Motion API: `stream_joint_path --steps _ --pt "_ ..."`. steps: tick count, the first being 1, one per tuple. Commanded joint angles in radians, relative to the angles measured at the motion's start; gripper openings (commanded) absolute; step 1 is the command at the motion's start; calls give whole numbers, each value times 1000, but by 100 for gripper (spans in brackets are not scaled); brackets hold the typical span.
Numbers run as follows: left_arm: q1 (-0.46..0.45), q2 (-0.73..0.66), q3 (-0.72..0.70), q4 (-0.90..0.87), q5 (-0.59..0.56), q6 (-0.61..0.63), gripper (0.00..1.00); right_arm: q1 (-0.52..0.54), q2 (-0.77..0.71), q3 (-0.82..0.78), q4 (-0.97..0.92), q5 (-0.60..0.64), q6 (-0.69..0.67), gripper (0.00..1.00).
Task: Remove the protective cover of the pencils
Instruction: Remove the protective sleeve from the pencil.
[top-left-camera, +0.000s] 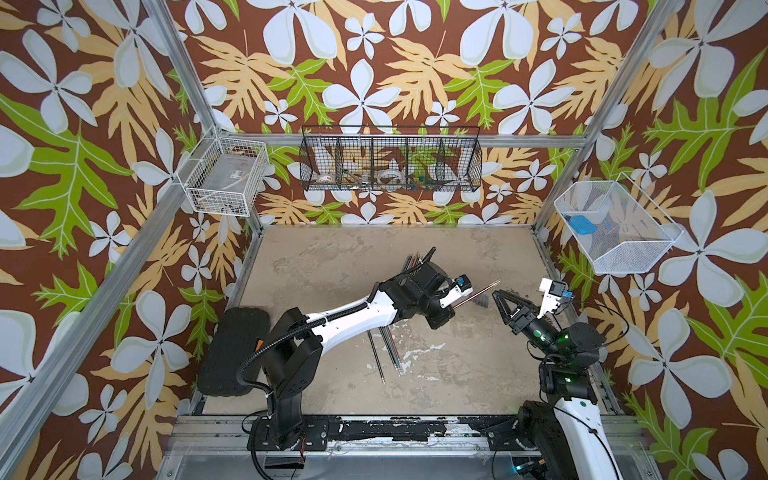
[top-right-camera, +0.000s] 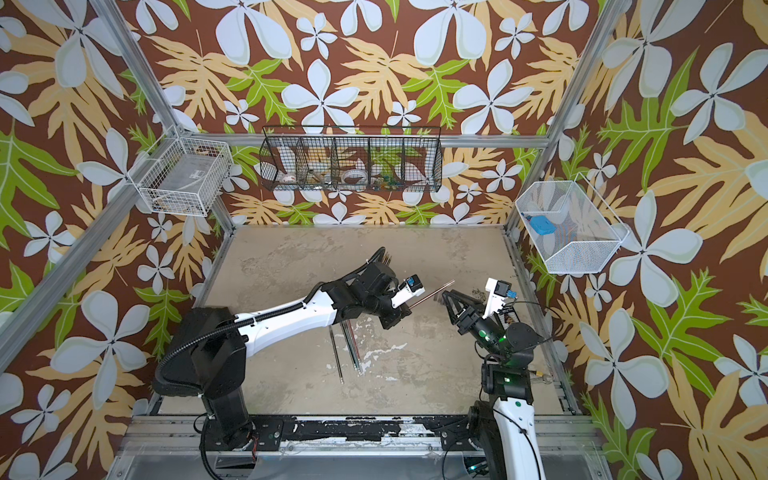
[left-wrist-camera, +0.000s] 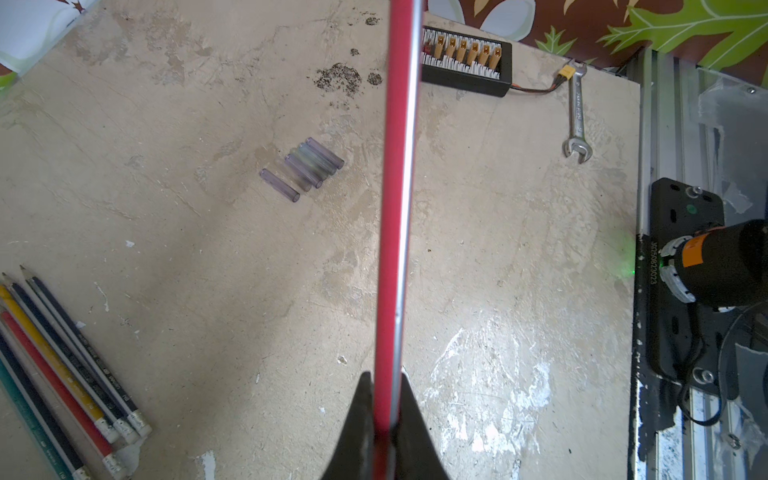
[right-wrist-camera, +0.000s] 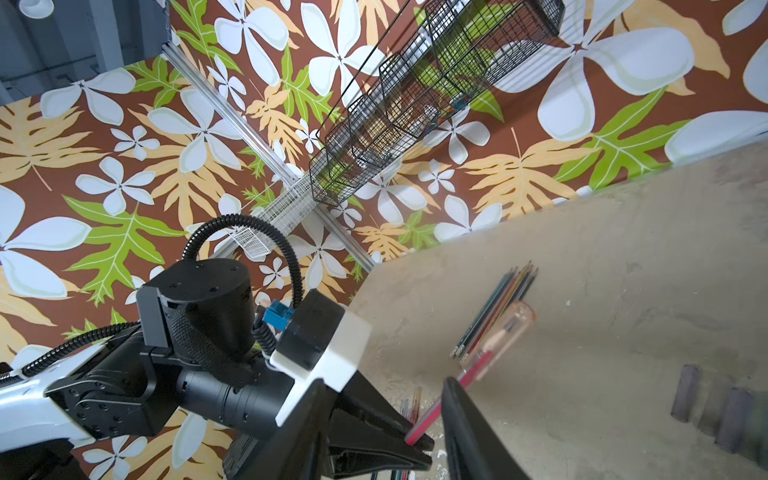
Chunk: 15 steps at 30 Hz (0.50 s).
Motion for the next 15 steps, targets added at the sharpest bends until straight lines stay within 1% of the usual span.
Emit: stream_joint_path --steps 1,3,4,8,11,15 --pt "4 -2 9 -5 13 -18 0 1 25 28 -57 79 -22 42" --pt "2 -3 9 -5 15 -22 0 1 51 41 -112 121 -30 34" --pt "3 -4 10 -5 19 -22 0 1 66 38 -91 119 -18 33" --pt "4 -10 9 -5 17 -22 0 1 149 30 51 50 75 32" --pt "3 -11 10 -5 16 -22 0 2 186 36 88 29 95 32" --pt "3 -11 10 -5 22 -22 0 2 193 36 91 37 96 31"
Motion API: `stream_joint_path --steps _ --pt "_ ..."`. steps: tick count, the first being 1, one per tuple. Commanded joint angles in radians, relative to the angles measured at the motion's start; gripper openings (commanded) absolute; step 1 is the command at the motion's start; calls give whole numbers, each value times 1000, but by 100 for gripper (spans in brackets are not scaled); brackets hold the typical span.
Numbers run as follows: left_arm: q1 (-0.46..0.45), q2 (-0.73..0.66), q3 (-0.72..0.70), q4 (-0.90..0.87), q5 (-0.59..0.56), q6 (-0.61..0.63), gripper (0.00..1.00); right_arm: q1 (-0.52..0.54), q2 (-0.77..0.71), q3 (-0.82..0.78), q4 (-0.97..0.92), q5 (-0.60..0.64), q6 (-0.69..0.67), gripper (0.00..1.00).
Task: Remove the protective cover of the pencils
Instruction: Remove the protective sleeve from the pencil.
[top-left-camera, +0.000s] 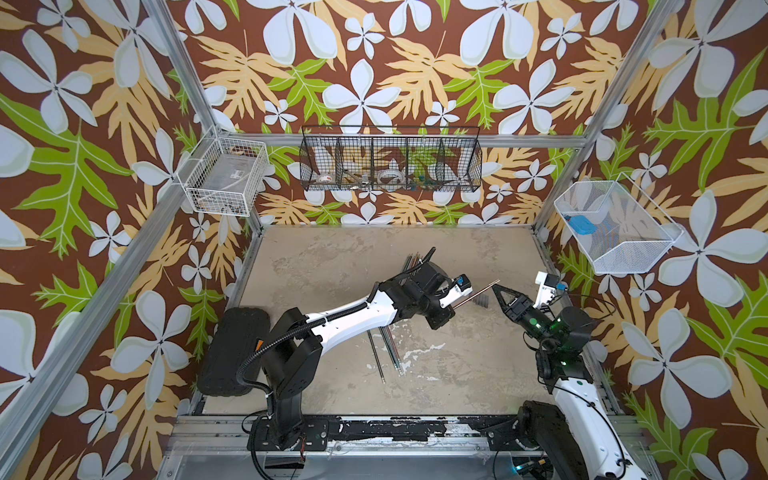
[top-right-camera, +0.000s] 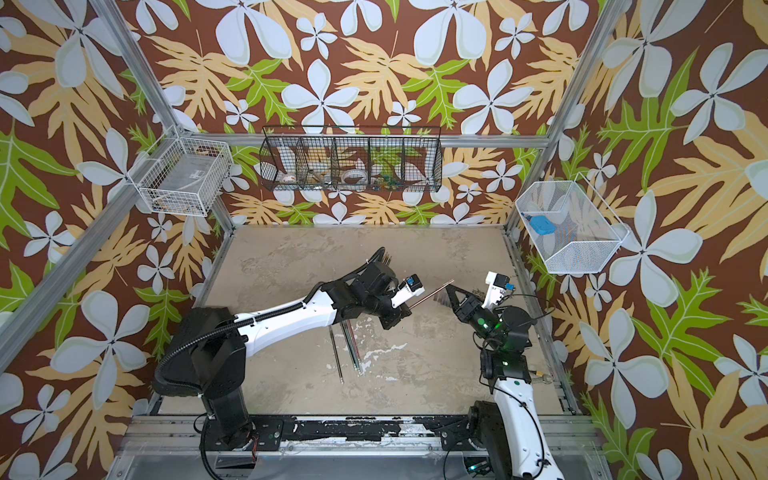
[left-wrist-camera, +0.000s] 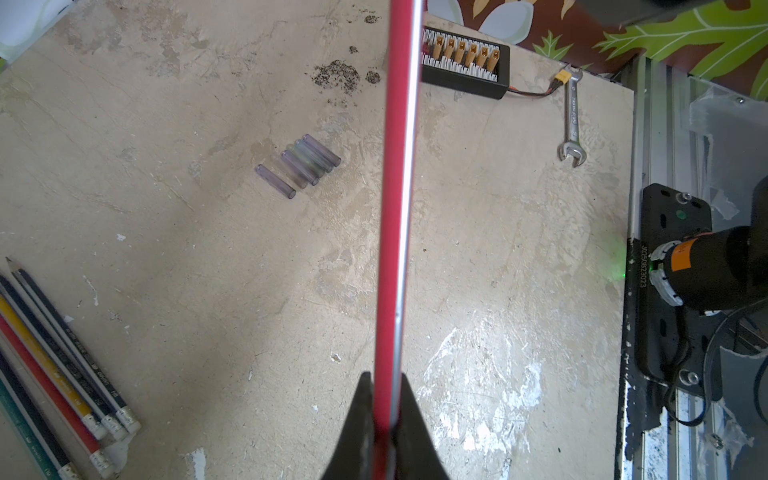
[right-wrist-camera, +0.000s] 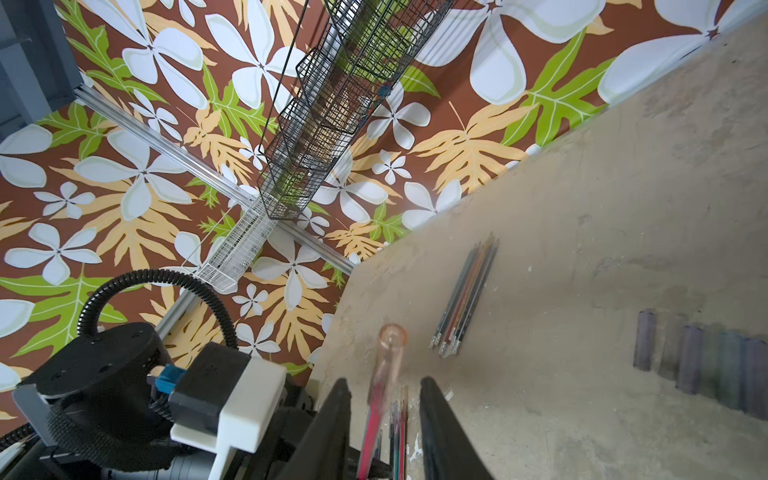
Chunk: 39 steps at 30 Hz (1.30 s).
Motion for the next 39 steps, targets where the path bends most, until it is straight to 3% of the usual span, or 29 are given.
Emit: stream_joint_path --steps 1,14,16,19,31,39 --pt "3 -7 10 0 16 0 0 1 7 3 59 -13 19 30" --pt "3 -8 13 -2 26 -3 0 50 67 11 111 4 35 25" --pt "2 -8 13 -2 26 -3 0 51 64 13 104 14 29 19" --pt "2 -9 13 -5 27 0 0 51 59 21 72 37 12 0" --pt "3 -19 4 0 13 -2 0 40 57 93 -65 152 -65 0" --pt "3 -25 -1 6 13 -2 0 -69 89 105 -36 124 -34 0"
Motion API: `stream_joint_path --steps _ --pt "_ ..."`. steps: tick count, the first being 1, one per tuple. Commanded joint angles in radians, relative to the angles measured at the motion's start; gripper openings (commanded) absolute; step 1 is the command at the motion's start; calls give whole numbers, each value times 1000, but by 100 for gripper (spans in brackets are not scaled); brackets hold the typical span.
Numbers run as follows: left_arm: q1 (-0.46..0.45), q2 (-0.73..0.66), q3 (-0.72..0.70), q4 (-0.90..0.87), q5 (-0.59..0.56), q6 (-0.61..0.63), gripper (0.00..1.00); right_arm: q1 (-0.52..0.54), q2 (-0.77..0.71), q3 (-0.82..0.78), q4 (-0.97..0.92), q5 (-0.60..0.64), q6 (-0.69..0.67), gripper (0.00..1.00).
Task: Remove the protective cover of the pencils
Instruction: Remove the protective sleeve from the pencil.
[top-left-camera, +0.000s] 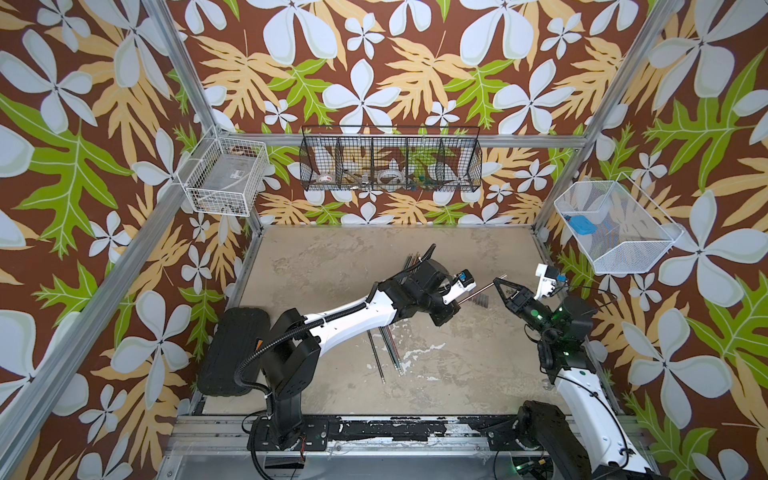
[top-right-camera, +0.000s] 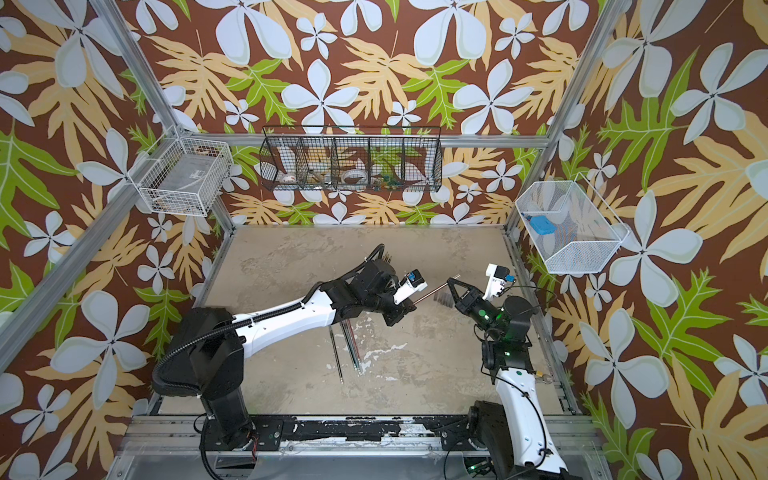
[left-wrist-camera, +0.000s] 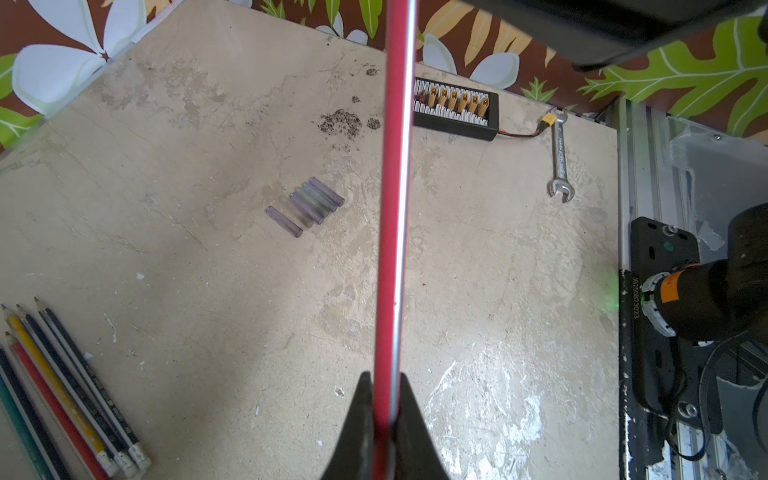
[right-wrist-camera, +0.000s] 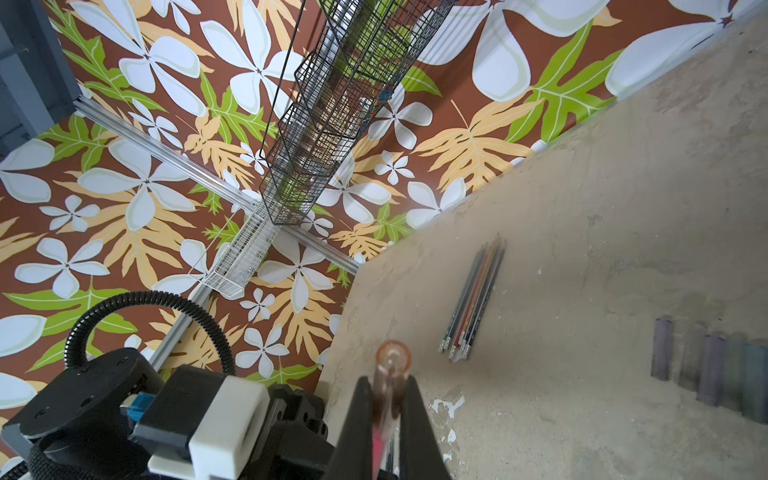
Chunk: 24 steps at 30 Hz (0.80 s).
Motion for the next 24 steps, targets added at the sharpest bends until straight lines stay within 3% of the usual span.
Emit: stream_joint_path --steps 1,24 --pt "3 -16 -5 -71 10 3 0 -42 20 17 38 144 -32 0" --pt "7 -12 -9 -68 21 8 0 -73 131 147 75 129 1 0"
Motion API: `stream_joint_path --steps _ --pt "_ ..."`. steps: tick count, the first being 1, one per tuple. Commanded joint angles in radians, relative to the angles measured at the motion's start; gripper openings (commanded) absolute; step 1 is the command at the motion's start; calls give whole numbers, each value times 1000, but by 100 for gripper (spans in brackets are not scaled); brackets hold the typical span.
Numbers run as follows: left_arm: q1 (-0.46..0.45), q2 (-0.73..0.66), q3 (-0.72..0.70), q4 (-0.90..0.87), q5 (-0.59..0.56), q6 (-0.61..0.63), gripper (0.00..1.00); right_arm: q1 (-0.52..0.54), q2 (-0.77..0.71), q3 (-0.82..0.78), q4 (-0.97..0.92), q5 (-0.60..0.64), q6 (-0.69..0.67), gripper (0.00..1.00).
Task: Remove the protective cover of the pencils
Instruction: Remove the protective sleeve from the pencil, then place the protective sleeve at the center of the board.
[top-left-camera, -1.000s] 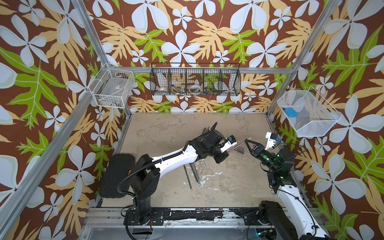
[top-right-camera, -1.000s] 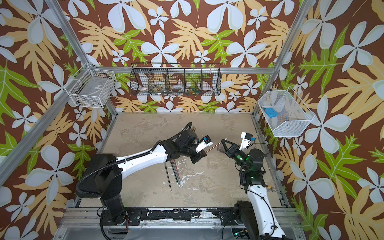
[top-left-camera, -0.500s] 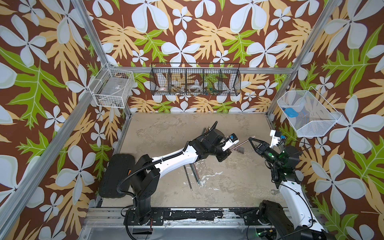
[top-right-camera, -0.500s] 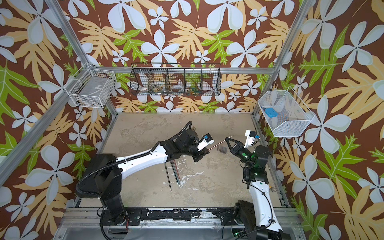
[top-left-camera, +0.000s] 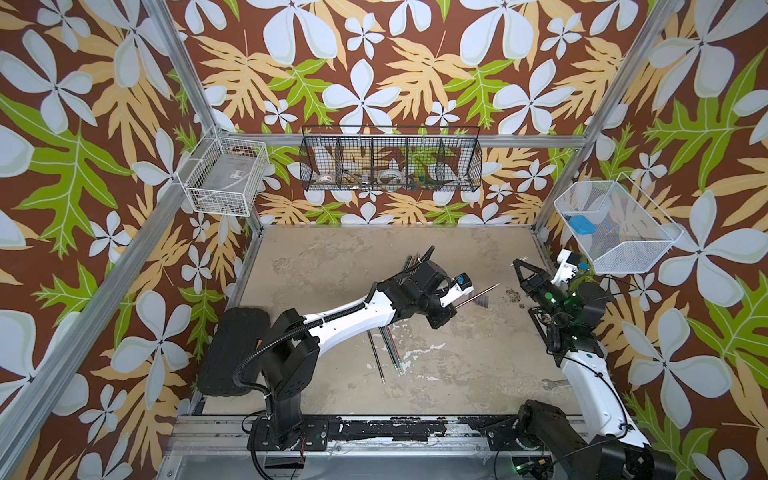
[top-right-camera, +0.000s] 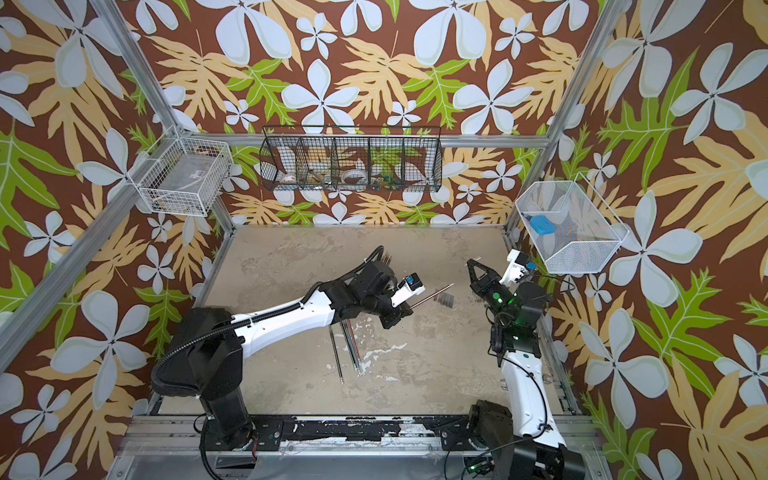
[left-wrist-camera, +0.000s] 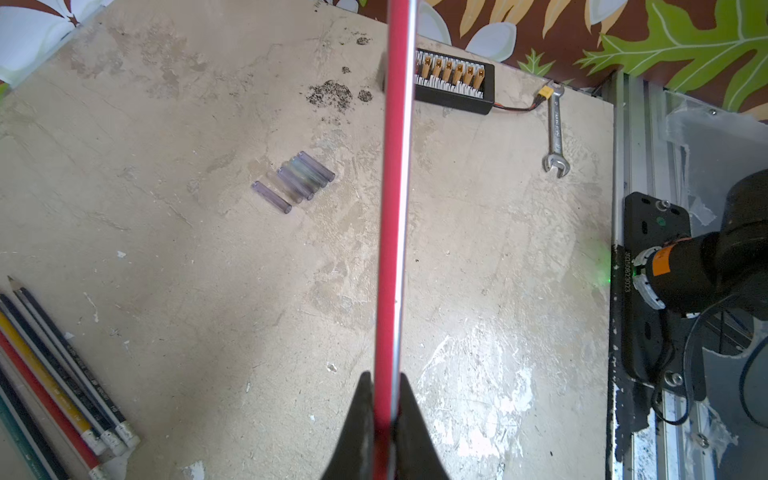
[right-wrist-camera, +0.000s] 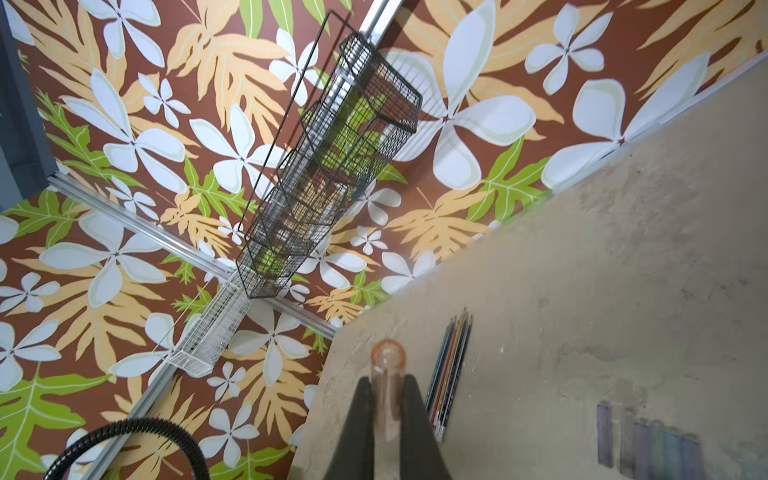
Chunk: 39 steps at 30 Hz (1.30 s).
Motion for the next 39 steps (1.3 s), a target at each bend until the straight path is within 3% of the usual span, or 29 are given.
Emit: stream_joint_path --steps 1,7,13,18,21,25,28,34,39 --pt "10 -7 -1 -4 10 -9 0 1 3 22 -25 32 -36 0" --pt "179 -29 -33 123 211 -169 0 23 14 76 -311 189 -277 0" --pt "346 -72 -145 379 391 -362 0 195 206 141 -436 321 -430 0" --pt "457 -32 -162 457 417 -483 0 212 389 209 -488 437 -460 0" --pt "520 40 -111 400 420 -567 0 212 449 259 -545 536 -476 0" --pt "586 138 -41 321 436 -631 0 212 524 300 -584 561 -530 0" --pt "610 182 -7 293 405 -617 0 213 566 298 -584 547 -547 2" --pt "614 332 186 15 292 -452 0 212 603 282 -583 569 -562 2" --pt "614 354 205 -17 283 -435 0 213 625 282 -601 623 -557 5"
